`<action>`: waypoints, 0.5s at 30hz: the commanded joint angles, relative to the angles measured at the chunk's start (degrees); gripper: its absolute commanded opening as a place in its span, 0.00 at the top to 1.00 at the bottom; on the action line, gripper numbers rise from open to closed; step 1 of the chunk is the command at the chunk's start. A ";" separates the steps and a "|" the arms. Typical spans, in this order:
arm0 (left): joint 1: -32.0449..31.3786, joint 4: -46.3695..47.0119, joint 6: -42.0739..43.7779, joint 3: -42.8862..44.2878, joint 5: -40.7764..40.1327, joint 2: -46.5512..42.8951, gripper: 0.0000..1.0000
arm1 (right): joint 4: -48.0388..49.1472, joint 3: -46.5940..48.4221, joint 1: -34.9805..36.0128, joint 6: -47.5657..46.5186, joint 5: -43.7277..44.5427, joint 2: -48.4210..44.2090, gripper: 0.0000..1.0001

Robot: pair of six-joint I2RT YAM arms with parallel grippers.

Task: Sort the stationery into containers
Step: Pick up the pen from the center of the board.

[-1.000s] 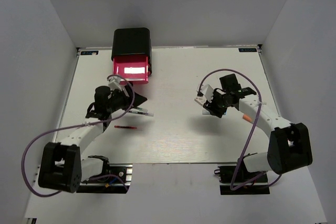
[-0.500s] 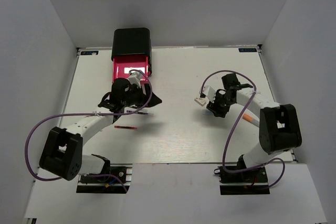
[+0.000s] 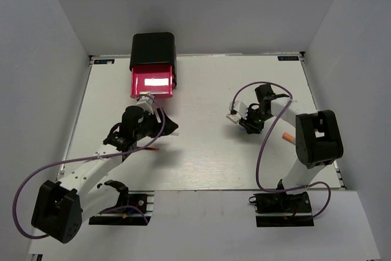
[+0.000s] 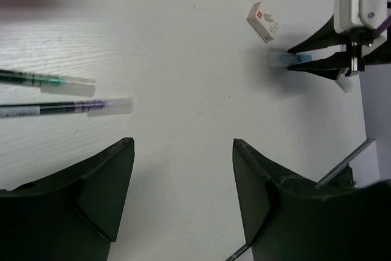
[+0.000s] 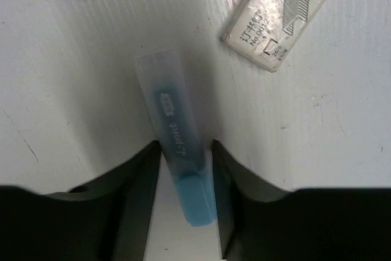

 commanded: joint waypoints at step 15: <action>-0.27 -7.19 -19.83 -8.17 -15.90 -14.01 0.25 | -10.23 25.66 6.45 1.46 -27.04 -0.82 1.00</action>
